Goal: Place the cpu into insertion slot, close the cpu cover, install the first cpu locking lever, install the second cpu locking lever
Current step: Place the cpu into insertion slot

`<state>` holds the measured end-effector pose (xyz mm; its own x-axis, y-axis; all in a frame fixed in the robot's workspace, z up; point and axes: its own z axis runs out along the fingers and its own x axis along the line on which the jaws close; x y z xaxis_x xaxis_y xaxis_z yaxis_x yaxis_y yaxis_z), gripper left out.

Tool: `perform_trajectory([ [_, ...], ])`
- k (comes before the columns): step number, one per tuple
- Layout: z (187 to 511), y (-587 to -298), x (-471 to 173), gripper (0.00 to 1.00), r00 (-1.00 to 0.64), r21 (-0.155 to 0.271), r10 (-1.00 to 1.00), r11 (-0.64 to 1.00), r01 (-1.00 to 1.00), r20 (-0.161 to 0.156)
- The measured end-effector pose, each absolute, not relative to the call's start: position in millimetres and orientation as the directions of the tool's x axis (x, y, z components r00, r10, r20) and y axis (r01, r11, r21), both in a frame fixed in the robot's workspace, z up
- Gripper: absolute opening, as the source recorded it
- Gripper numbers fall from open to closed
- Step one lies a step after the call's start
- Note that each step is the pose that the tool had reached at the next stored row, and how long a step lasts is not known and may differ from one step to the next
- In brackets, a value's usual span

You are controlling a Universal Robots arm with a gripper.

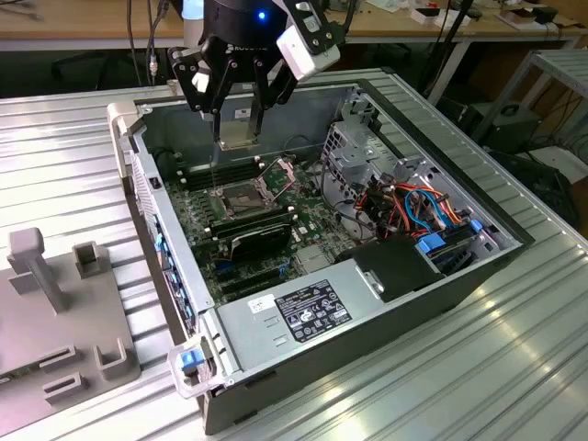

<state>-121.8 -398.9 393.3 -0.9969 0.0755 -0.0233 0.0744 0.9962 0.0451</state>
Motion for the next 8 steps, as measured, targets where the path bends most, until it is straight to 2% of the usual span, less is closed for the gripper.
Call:
perform_trajectory([
  [8,393.1,-398.9,-113.7,0.53,-0.996,0.045,0.085,0.995,0.084,-0.022],
])
